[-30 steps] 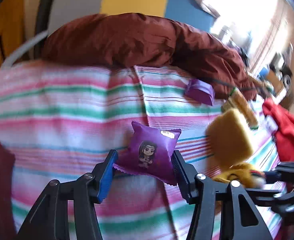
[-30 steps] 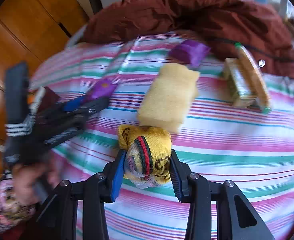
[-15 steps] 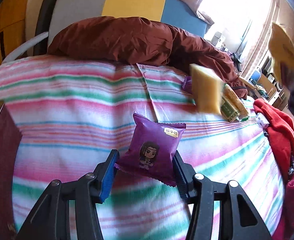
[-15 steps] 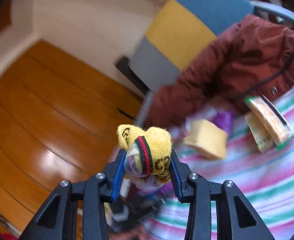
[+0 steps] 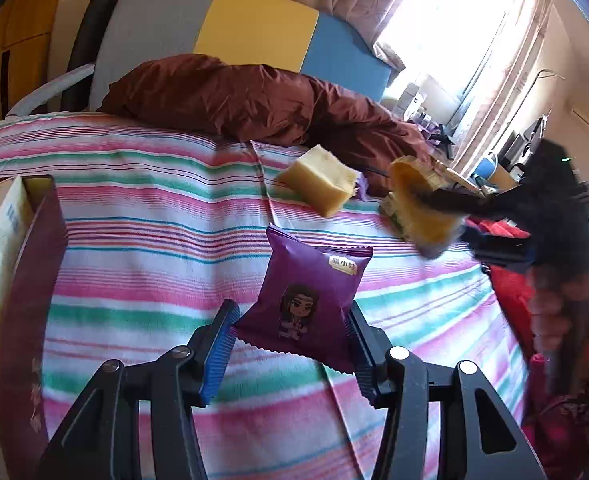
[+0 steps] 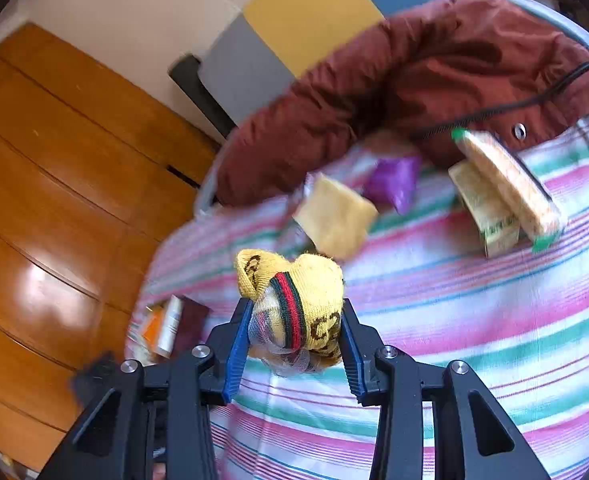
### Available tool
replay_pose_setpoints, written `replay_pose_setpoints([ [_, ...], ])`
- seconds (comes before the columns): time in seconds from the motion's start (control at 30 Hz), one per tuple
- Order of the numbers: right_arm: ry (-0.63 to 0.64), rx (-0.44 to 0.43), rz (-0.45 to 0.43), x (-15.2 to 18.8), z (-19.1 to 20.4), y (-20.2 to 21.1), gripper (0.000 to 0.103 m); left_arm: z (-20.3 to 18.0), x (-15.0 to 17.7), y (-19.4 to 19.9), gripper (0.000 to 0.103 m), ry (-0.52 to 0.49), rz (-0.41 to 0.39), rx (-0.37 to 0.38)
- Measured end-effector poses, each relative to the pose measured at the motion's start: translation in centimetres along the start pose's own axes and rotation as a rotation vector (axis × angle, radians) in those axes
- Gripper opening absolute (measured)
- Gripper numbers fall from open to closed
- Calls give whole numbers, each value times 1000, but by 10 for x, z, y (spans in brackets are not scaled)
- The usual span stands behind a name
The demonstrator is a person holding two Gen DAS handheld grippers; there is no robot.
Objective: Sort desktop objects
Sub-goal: 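Carry purple packet and yellow sock over to the gold tray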
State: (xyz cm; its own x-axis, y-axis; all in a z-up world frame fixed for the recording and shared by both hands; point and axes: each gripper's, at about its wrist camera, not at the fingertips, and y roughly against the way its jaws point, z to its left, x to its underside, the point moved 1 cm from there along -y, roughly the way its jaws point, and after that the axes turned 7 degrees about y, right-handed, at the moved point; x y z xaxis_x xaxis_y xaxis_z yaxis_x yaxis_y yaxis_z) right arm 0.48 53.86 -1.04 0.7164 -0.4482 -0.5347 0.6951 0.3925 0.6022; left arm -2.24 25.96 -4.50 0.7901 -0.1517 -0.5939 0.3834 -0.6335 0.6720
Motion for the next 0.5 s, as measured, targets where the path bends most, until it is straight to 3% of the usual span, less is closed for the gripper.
replay_pose_setpoints([
  [0.3, 243, 131, 79, 11, 29, -29, 42, 3, 23, 53, 53, -14, 6, 51],
  [0.5, 367, 104, 115, 27, 58, -44, 42, 19, 34, 96, 53, -7, -4, 78],
])
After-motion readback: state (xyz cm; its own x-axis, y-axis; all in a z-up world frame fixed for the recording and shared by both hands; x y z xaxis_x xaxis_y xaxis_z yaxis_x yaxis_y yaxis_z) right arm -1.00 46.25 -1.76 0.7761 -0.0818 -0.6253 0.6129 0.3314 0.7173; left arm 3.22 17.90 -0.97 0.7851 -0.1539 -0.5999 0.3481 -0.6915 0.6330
